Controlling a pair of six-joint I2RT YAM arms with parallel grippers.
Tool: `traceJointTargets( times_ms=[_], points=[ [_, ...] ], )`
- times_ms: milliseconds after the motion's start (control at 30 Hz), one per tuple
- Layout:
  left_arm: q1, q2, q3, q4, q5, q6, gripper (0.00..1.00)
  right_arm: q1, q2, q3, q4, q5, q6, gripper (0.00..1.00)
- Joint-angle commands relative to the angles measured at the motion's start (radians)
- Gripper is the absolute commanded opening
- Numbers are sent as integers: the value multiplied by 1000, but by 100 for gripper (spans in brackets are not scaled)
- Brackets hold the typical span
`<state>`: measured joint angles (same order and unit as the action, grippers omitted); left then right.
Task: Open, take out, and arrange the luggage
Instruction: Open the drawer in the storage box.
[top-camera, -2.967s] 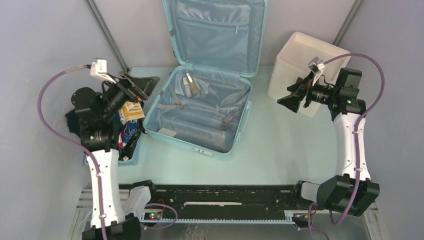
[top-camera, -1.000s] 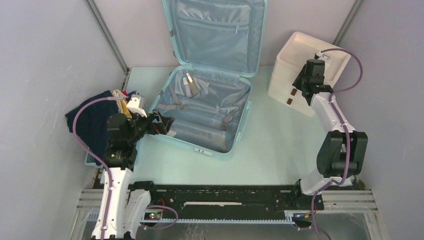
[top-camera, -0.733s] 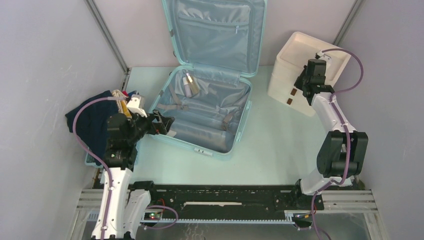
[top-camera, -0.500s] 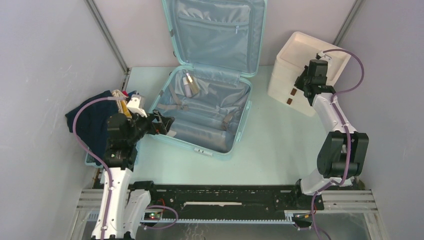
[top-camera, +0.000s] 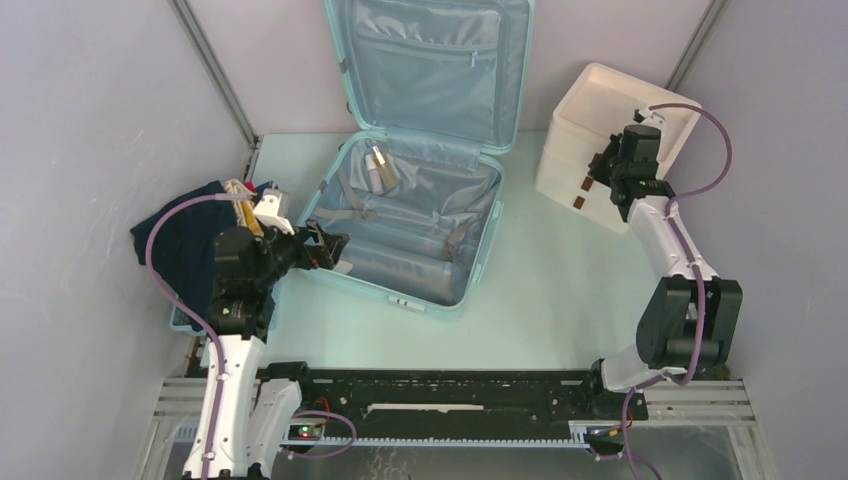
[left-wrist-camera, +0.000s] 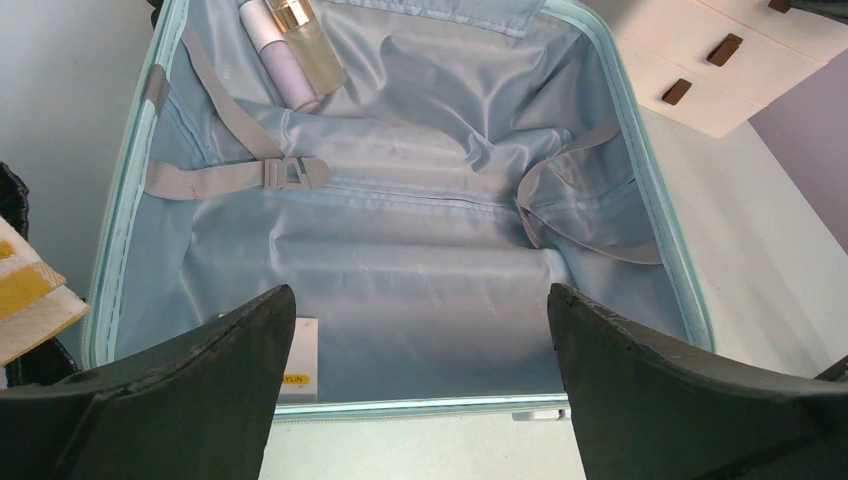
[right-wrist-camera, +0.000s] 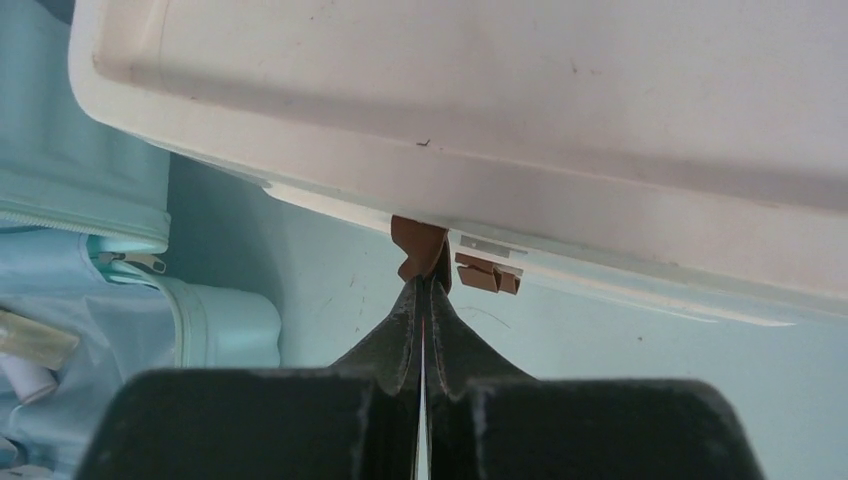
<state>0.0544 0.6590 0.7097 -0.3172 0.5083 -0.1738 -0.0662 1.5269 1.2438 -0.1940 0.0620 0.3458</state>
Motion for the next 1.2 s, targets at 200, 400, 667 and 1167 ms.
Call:
traceJointTargets(
  times_ms=[200,400,667,1167],
  points=[
    [-4,-3,-13,15,20,28,100,2,-130,-94,54,-83,21,0],
    [-4,-2,-12,15,24,28,100,7,-199,-170,47,-125,8,0],
    [-4,-7,-13,15,29,31,100,48,-319,-290,44,-202,-54,0],
    [-16,-45,-11,49,55,-39,100,3,-459,-323,-48,-542,-306,100]
  ],
)
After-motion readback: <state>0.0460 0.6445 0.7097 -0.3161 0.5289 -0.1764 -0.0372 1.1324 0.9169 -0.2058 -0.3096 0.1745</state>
